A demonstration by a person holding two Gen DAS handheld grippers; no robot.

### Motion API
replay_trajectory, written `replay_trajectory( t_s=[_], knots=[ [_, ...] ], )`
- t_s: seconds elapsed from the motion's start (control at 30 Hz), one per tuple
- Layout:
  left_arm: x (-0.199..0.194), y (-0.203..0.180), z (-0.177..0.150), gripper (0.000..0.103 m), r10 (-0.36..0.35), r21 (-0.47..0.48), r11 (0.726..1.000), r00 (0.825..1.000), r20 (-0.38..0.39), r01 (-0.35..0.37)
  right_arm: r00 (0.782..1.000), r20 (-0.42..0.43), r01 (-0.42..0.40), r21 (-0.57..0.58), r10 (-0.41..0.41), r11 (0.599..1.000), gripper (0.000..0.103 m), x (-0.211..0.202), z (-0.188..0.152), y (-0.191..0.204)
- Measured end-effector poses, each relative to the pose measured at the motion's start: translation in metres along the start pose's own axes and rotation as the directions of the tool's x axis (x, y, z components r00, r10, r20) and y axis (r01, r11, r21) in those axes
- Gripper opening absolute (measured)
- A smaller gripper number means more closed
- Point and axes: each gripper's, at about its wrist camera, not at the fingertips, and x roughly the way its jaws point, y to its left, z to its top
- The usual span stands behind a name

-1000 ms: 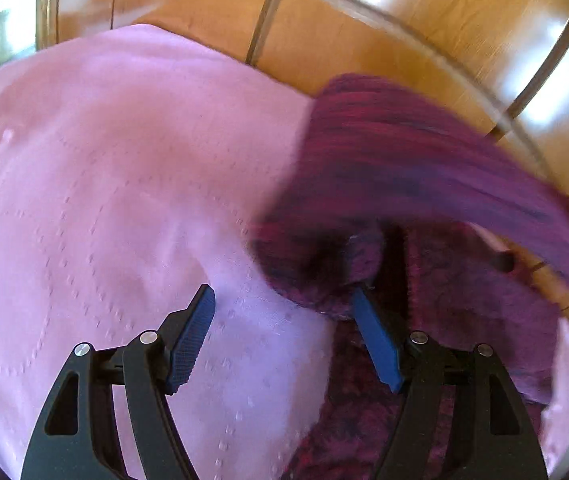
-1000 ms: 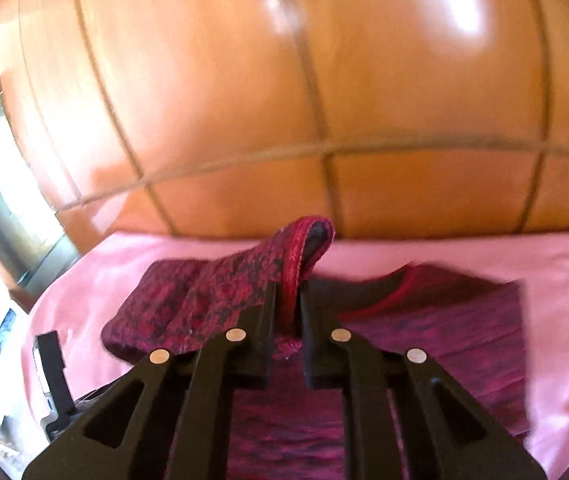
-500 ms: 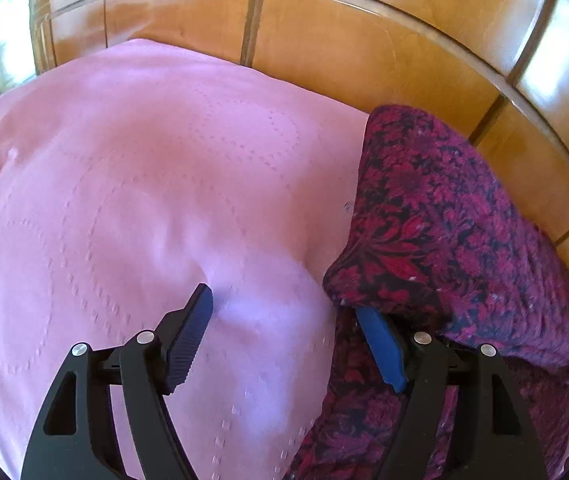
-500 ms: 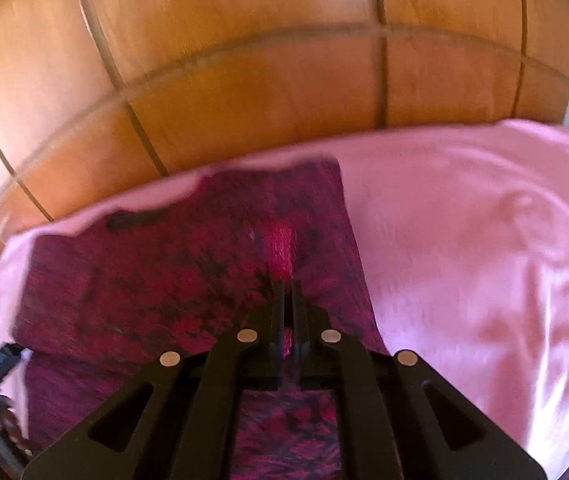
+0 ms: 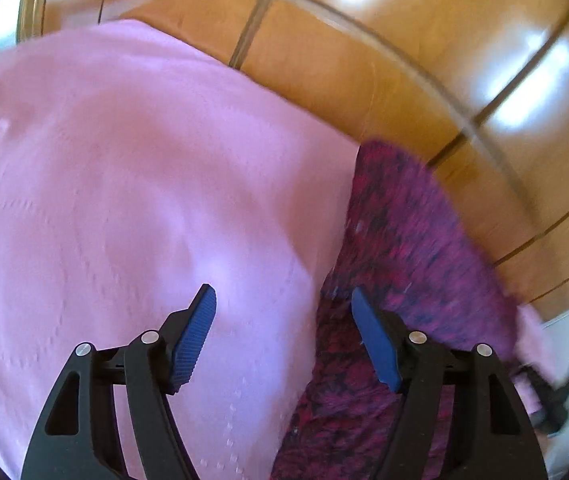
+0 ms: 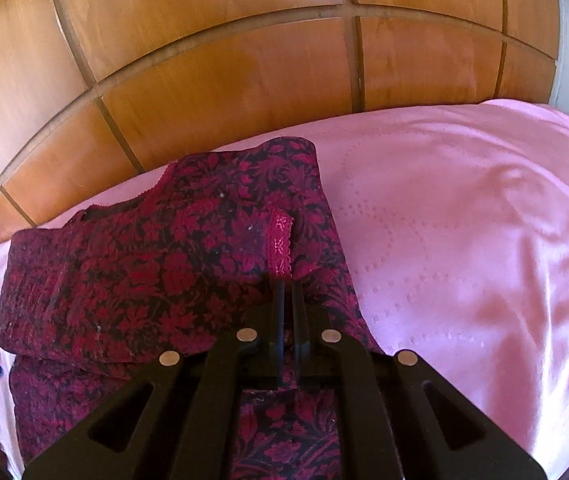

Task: Fold small clothes
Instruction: 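Grasp the folded side with the right gripper and fold it toward the collar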

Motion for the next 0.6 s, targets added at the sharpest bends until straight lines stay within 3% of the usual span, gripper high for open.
replay_trajectory(
  t_s=[0.2, 0.27, 0.37, 0.47, 0.6],
  knots=[
    [0.014, 0.009, 0.05, 0.069, -0.179, -0.078, 0.981, 0.983, -0.046, 0.175, 1.0, 0.006, -0.019, -0.015, 0.019, 1.0, 0.003, -0.001, -0.004, -0.001],
    [0.026, 0.006, 0.06, 0.069, -0.189, -0.073, 0.98, 0.98, -0.064, 0.184, 1.0, 0.009, -0.02, -0.027, 0.02, 0.999, 0.003, 0.0, -0.004, 0.0],
    [0.049, -0.012, 0.074, 0.069, -0.168, -0.037, 0.986, 0.982, -0.089, 0.165, 1.0, 0.017, -0.013, -0.056, 0.014, 0.998, 0.004, 0.0, -0.008, 0.0],
    [0.061, -0.037, 0.08, 0.067, -0.117, 0.04, 0.992, 0.991, -0.065, 0.12, 1.0, 0.021, -0.011, -0.074, 0.013, 0.997, 0.004, 0.002, -0.009, 0.002],
    [0.076, -0.083, 0.076, 0.054, 0.026, 0.247, 0.969, 1.0, 0.001, -0.025, 0.999, 0.028, -0.022, -0.075, 0.024, 0.997, 0.004, 0.004, -0.011, 0.0]
  ],
)
